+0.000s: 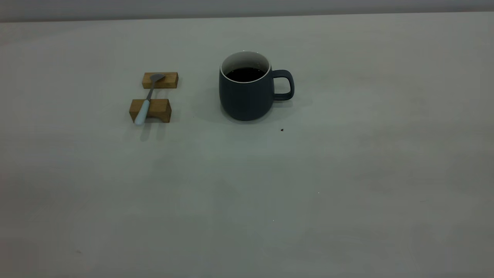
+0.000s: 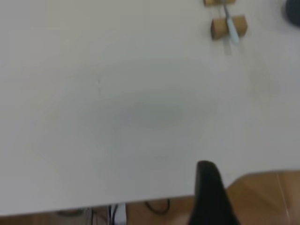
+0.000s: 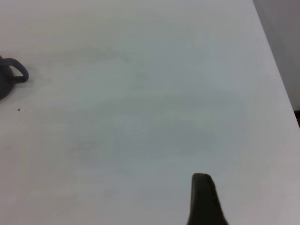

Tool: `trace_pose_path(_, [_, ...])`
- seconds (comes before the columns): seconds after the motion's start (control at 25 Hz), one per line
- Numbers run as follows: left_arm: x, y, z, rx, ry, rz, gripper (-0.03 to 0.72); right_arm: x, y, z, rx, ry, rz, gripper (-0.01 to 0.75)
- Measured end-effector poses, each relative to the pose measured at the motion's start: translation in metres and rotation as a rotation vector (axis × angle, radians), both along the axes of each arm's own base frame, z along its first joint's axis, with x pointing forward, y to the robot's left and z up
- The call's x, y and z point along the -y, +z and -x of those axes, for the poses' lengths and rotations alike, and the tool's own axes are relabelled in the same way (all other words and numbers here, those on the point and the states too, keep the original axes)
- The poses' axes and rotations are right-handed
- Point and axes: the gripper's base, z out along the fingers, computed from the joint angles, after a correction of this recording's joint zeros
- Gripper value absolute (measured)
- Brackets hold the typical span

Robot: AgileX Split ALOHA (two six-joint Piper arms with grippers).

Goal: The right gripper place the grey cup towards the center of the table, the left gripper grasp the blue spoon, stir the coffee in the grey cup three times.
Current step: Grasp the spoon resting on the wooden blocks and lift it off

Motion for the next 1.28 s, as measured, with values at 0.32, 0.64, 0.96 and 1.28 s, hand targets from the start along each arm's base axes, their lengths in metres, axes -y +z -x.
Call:
trace_pose_path(0.32, [0.001,0.015,-0.08,-0.244,0.017,0.012,0.614,0.0,0.0,0.0,0.0,0.0,0.0,0.535])
trace_pose_path(0.64, [0.003,-0.002,-0.174,-0.407,0.063,0.057,0.594,0.0,0.0,0.0,0.0,0.0,0.0,0.535])
trace_pose_path(0.96, [0.008,-0.064,-0.248,-0.547,0.141,0.104,0.594,0.0,0.0,0.0,0.0,0.0,0.0,0.535])
trace_pose_path(1.28, [0.049,-0.123,-0.316,-0.643,0.063,0.075,0.594,0.0,0.0,0.0,0.0,0.0,0.0,0.535])
